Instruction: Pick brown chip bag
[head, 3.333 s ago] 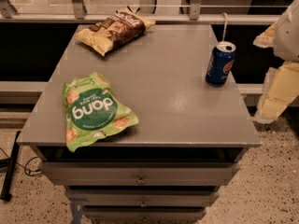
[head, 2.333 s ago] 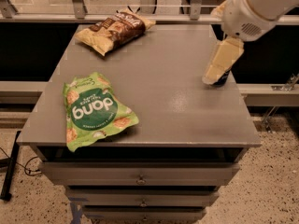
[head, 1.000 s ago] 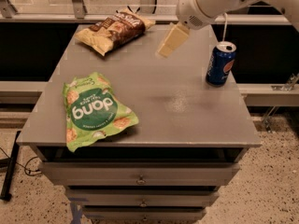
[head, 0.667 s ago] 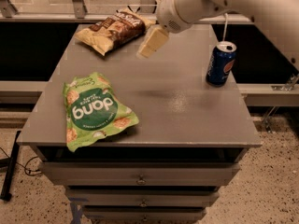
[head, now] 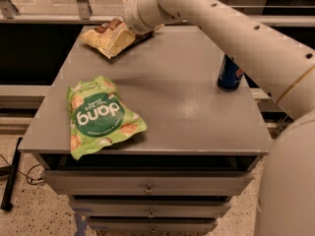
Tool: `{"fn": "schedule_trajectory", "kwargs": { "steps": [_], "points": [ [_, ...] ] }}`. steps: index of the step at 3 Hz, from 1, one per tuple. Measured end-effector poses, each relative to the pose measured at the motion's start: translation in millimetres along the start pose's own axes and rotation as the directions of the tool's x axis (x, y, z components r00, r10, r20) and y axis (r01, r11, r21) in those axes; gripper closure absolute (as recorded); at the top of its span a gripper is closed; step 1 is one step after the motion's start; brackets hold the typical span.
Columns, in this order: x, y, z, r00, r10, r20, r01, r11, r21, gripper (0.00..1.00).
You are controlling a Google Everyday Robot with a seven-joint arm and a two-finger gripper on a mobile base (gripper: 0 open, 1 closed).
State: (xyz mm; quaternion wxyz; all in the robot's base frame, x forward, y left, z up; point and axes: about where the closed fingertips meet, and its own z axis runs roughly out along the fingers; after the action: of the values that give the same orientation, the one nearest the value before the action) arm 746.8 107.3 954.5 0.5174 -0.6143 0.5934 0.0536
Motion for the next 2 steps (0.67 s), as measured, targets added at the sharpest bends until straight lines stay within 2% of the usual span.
{"fn": "schedule_trajectory", "kwargs": {
  "steps": [1,2],
  "points": [
    [19.0,8.1,60.4,0.999,0.049,-0.005,-0.049,0.9969,-0.061,0.00],
    [42.5,14.1,89.4,0.996,0.083,-0.026,-0.085,0.9916,-0.098,0.00]
  ]
}}
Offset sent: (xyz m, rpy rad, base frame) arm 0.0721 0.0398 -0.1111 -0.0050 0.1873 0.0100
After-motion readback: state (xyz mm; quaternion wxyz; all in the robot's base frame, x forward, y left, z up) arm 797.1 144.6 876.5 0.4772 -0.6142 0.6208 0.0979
